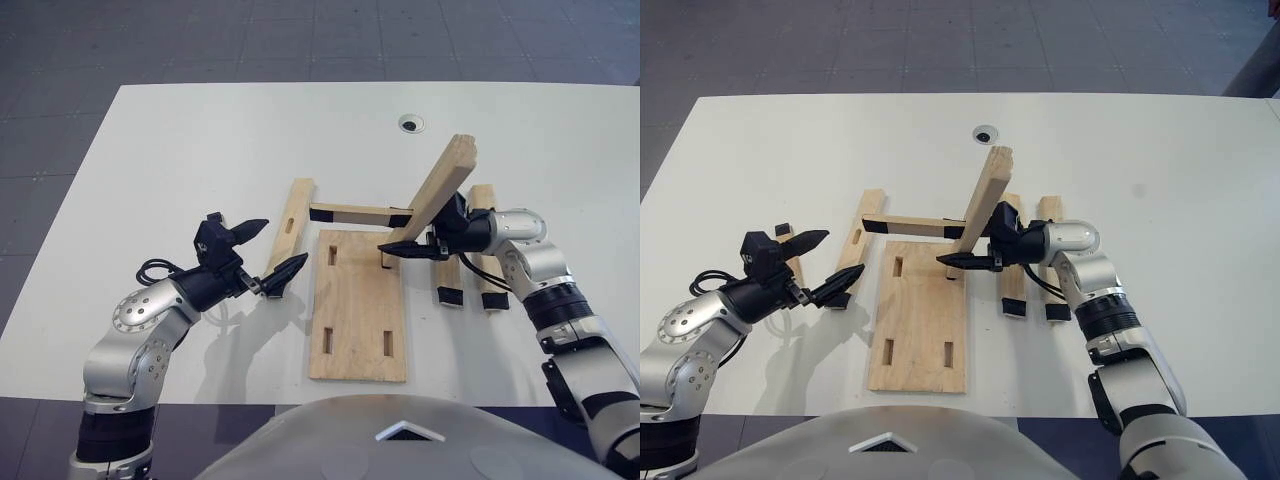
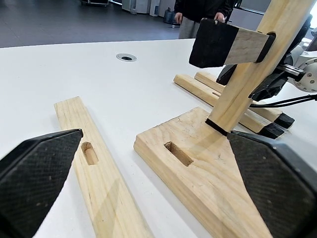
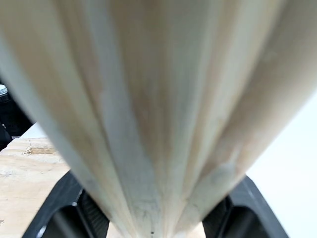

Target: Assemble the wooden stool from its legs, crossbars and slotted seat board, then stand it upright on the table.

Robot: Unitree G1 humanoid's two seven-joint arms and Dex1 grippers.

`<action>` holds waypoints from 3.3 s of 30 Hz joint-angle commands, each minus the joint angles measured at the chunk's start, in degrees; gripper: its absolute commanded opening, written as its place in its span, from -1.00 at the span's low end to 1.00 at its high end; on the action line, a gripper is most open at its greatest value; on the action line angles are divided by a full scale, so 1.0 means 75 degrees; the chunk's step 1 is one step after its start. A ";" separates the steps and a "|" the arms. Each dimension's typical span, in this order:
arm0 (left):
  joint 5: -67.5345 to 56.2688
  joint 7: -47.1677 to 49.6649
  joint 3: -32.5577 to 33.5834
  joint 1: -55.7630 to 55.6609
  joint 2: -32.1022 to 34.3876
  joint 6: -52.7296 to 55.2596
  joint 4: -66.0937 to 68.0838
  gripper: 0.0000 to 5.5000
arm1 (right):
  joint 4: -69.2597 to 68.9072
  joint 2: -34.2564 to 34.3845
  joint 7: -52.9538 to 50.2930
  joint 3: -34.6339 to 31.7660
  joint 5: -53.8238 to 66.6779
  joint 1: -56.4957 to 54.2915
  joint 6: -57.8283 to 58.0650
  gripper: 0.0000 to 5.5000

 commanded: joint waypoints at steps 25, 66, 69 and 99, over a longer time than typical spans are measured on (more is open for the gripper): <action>0.0061 0.0341 -0.0104 0.0076 -0.0115 0.0035 -0.0265 1.00 | -0.1623 -0.1769 -0.0219 -0.0451 -0.1194 0.1169 0.1260 0.99; 0.0405 0.0458 -0.0166 0.1130 -0.0306 -0.0501 -0.0869 1.00 | -0.3428 -0.2189 -0.3507 -0.4480 -0.1449 0.4957 0.2372 0.99; 0.0386 0.0454 -0.0117 0.1200 -0.0286 -0.0481 -0.0966 1.00 | -0.3152 -0.2216 -0.3393 -0.4379 -0.1598 0.4918 0.2232 0.99; 0.0351 0.0662 -0.0102 0.1479 -0.0275 -0.0297 -0.1466 1.00 | -0.2017 -0.2146 -0.3733 -0.3530 -0.2052 0.5068 0.2286 -0.23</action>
